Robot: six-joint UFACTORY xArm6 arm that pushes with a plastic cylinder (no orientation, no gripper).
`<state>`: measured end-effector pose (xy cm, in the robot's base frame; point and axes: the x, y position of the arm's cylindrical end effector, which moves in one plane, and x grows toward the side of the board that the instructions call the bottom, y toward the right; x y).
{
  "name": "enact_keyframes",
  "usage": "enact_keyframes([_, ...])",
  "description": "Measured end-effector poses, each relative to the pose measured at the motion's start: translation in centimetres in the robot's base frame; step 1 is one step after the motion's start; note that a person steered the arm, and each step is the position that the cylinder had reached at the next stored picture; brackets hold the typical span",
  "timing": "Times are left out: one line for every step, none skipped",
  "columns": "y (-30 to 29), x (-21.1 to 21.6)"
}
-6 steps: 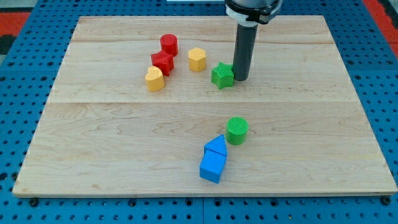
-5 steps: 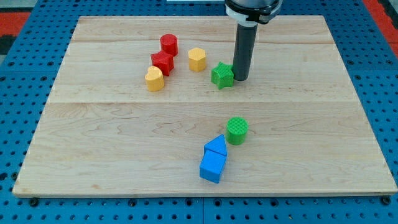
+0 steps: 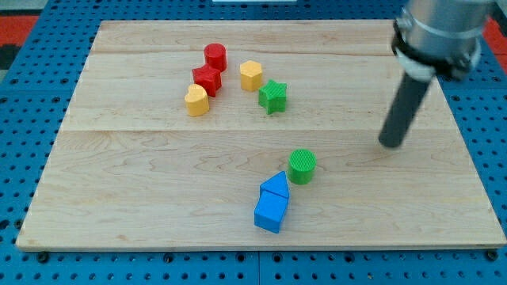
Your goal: Push green circle a bit up and right
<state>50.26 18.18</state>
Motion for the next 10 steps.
enact_keyframes([-4.1,6.5])
enact_keyframes([-10.9,6.4])
enact_keyframes([-11.6,2.7])
enact_keyframes([-12.7,-1.2])
enact_keyframes([-11.8,-1.9])
enact_keyframes([-10.7,-1.7])
enact_keyframes([-13.1,0.4])
enact_keyframes([-18.6,-0.9])
enact_keyframes([-16.6,-5.2])
enact_keyframes([-11.1,-4.5])
